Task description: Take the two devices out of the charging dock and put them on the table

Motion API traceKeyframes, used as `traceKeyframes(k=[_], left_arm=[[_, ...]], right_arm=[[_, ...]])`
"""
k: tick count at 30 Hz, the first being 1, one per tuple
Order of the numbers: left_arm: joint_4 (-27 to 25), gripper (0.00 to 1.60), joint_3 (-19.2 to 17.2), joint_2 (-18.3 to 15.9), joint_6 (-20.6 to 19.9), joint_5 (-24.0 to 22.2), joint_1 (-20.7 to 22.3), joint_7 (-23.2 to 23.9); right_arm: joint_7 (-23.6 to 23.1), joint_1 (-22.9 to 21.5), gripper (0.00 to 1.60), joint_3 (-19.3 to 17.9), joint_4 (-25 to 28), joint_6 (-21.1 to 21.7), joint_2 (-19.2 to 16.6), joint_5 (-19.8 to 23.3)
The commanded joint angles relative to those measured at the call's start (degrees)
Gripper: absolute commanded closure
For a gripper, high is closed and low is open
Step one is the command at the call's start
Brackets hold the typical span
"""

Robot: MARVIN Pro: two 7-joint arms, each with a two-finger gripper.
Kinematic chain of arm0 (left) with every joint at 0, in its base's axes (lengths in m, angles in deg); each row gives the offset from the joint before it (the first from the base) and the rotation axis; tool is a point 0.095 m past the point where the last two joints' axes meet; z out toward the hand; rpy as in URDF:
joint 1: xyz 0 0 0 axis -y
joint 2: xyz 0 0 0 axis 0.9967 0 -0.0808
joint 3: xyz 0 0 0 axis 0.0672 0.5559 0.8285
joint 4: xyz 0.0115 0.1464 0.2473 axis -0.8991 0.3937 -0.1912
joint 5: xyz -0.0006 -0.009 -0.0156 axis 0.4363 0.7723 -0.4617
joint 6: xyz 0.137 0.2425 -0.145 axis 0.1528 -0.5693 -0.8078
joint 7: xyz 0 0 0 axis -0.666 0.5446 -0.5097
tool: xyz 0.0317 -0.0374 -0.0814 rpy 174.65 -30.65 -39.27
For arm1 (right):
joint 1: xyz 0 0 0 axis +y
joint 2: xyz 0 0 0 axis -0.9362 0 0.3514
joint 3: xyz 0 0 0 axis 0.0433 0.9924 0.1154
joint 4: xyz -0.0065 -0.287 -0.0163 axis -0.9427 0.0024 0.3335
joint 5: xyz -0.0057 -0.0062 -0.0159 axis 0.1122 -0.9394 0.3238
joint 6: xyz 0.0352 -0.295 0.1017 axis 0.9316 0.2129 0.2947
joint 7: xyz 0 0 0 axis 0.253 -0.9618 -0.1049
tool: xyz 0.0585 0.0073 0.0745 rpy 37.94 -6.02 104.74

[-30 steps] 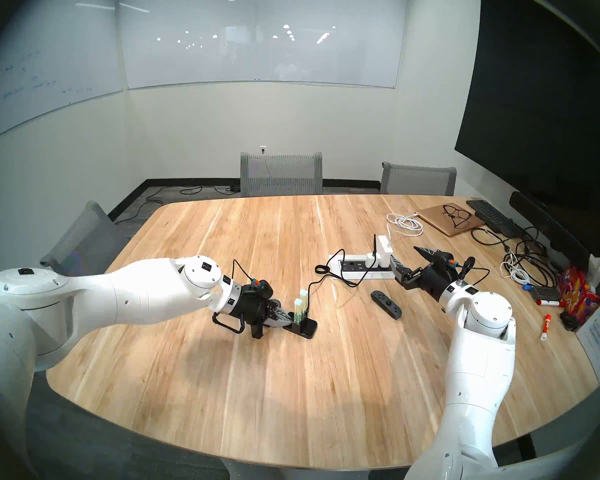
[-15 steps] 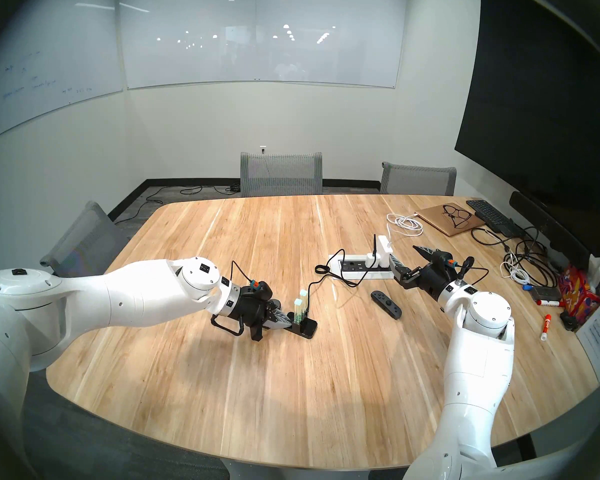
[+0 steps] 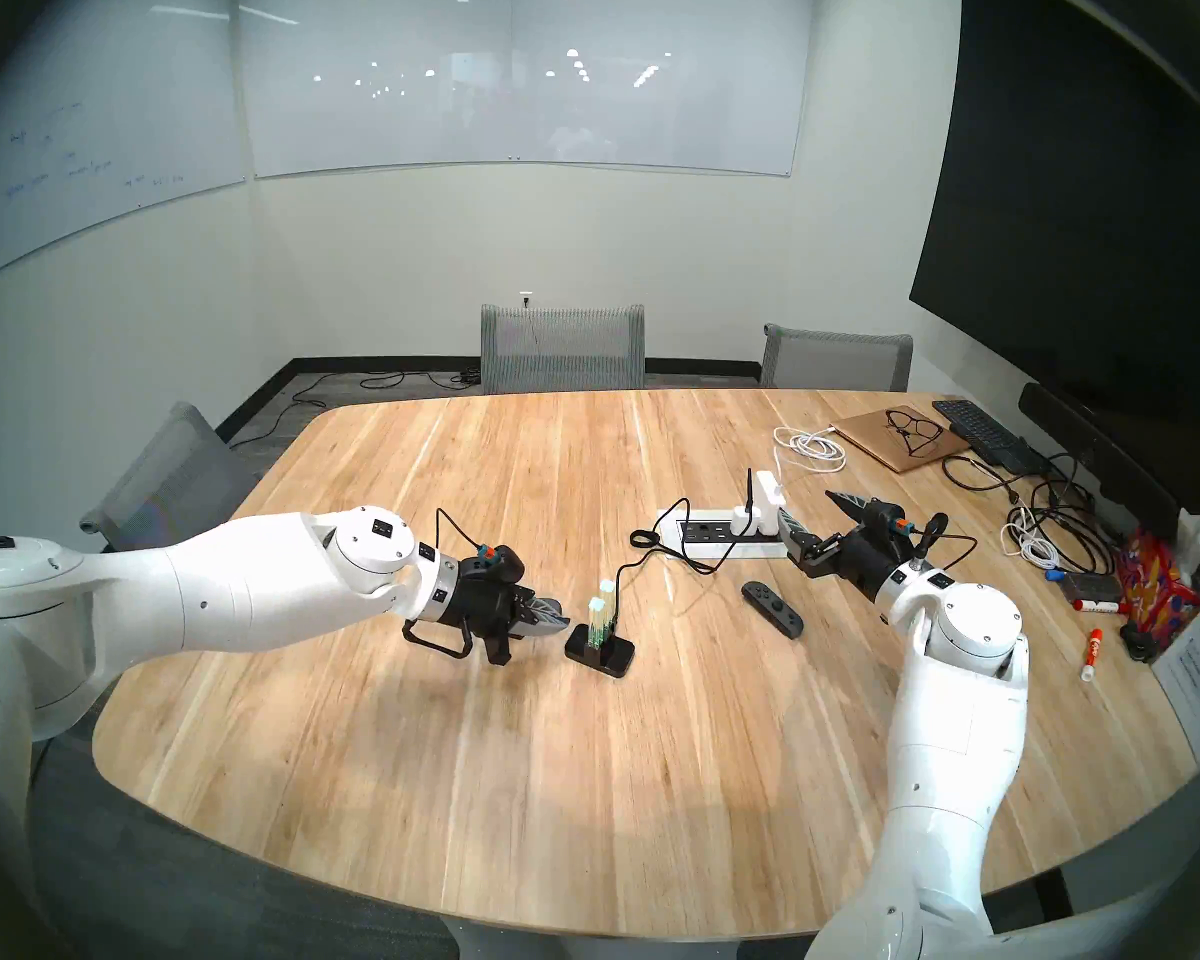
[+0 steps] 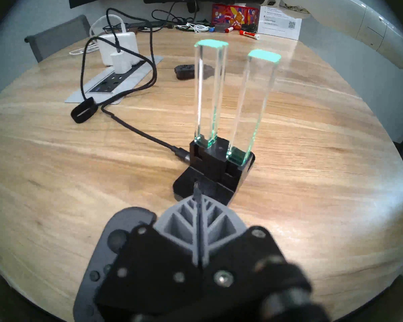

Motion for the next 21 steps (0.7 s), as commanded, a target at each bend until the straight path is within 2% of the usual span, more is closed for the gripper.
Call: traceKeyframes(k=[1,4,6,9,10,11,12,17,19,21], left_arm=[[-4.21,1.60,-3.00,-6.13,1.30,-1.11,1.38,-5.73],[-5.04,1.60,-3.51,-7.18,1.37,-1.67,0.98,-8.07],[-6.32,1.60,-4.25,-8.54,1.31,-1.97,0.06,-11.98],[-5.83,1.60,-5.07,-8.79,1.38,-2.20,-0.87,-13.33],[-6.28,1.60,-5.22,-9.15,1.56,-2.36,-1.33,-15.42],[-5.81,1.60,-5.76,-9.17,1.65,-2.02,-1.80,-15.09],[-6.12,1.60,-6.34,-9.54,2.19,-2.34,-2.84,-17.55],[-6.29,1.60,-7.65,-10.01,3.56,-1.84,-4.85,-21.74],[-6.50,1.60,-8.40,-10.34,4.38,-1.32,-6.06,-25.33],[-6.33,1.60,-8.57,-10.42,4.30,-1.08,-6.22,-25.99]], right_arm=[[-0.16,-0.92,0.00,0.14,0.92,-0.24,-0.15,0.44],[-0.17,-0.92,0.00,0.14,0.92,-0.24,-0.15,0.43],[-0.18,-0.92,0.00,0.13,0.93,-0.25,-0.14,0.44],[-0.18,-0.92,0.00,0.13,0.93,-0.25,-0.14,0.44],[-0.19,-0.92,0.00,0.12,0.93,-0.25,-0.14,0.44],[-0.19,-0.93,0.00,0.12,0.93,-0.26,-0.14,0.44],[-0.19,-0.93,0.00,0.12,0.93,-0.26,-0.14,0.44],[-0.18,-0.93,0.00,0.12,0.92,-0.26,-0.13,0.42],[-0.18,-0.93,0.00,0.12,0.91,-0.26,-0.13,0.41],[-0.18,-0.93,0.00,0.12,0.91,-0.26,-0.13,0.41]])
